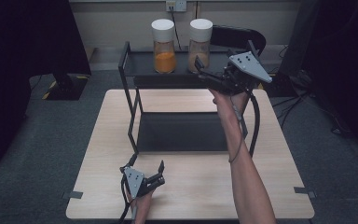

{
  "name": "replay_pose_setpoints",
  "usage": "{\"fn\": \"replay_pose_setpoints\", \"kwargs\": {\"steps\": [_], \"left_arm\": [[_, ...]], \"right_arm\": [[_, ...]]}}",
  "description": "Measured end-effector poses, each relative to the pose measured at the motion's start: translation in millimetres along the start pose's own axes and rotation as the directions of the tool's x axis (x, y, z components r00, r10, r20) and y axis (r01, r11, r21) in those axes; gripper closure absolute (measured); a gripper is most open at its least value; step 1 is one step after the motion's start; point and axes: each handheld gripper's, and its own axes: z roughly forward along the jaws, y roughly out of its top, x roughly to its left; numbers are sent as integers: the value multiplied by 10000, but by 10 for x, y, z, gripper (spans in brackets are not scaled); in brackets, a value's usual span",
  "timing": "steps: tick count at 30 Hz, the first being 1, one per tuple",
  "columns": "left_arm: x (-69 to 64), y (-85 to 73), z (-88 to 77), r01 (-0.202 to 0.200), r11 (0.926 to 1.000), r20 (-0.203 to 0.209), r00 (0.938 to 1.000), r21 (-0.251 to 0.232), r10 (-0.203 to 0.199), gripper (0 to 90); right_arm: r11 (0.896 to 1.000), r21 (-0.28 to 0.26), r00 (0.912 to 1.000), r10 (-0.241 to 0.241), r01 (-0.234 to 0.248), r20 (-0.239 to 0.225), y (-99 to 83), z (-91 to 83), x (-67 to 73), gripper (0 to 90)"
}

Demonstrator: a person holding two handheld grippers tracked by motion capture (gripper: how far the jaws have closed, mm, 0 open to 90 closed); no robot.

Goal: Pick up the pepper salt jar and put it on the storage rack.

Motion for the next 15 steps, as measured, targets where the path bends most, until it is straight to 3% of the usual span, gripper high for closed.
{"fn": "replay_pose_setpoints", "kwargs": {"steps": [15], "left_arm": [[0, -1, 0, 3, 10000, -3, 10000, -6, -3, 7]], "right_arm": [[9991, -53, 9990, -428, 427, -138, -119, -268, 49, 0]]}}
